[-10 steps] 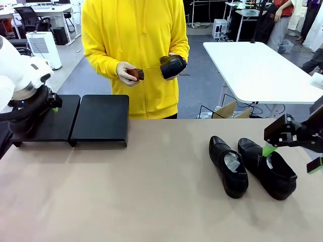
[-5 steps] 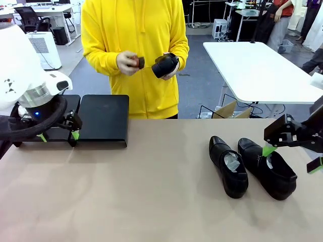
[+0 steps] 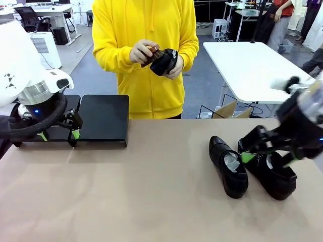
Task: Organize the shoes by placing them on the stand.
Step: Pick up one Shoe and place it in the middle of the table.
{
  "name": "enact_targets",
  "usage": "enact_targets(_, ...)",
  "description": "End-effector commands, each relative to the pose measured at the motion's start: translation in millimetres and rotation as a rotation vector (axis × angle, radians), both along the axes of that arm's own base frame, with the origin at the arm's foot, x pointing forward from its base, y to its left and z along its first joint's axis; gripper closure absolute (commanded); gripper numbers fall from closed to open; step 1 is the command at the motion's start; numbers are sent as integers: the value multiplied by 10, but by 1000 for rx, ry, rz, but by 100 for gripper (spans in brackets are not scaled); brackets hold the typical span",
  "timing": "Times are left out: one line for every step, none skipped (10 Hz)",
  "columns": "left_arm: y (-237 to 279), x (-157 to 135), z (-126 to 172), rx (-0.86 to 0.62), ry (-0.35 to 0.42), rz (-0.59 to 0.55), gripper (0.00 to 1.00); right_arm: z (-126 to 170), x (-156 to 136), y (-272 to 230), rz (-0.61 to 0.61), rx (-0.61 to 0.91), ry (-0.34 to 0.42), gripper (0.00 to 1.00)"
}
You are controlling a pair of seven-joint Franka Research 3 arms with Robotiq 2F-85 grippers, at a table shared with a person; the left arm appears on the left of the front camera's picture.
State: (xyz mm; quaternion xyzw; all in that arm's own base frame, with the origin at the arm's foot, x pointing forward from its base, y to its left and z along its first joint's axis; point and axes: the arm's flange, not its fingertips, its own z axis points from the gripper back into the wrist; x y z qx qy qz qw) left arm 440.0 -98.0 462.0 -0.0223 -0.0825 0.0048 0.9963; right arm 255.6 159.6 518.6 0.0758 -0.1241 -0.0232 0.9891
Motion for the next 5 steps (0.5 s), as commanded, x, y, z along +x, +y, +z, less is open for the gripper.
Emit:
enact_targets(10,-11,-17,-1,-8,11,0,-251,492,199,208,-27,6,0)
enact_targets(10,-11,-17,-1,-8,11,0,-455,663,327,218,-56,55,0)
enact_targets(10,-11,-17,-1,-8,11,0,-681,817,453,222,-46,83,0)
enact_targets(10,-11,-17,-1,-8,11,0,-882,969,509,190,-54,66,0)
enact_targets(10,-11,-17,-1,-8,11,0,-1045,1076,542,183,-63,73,0)
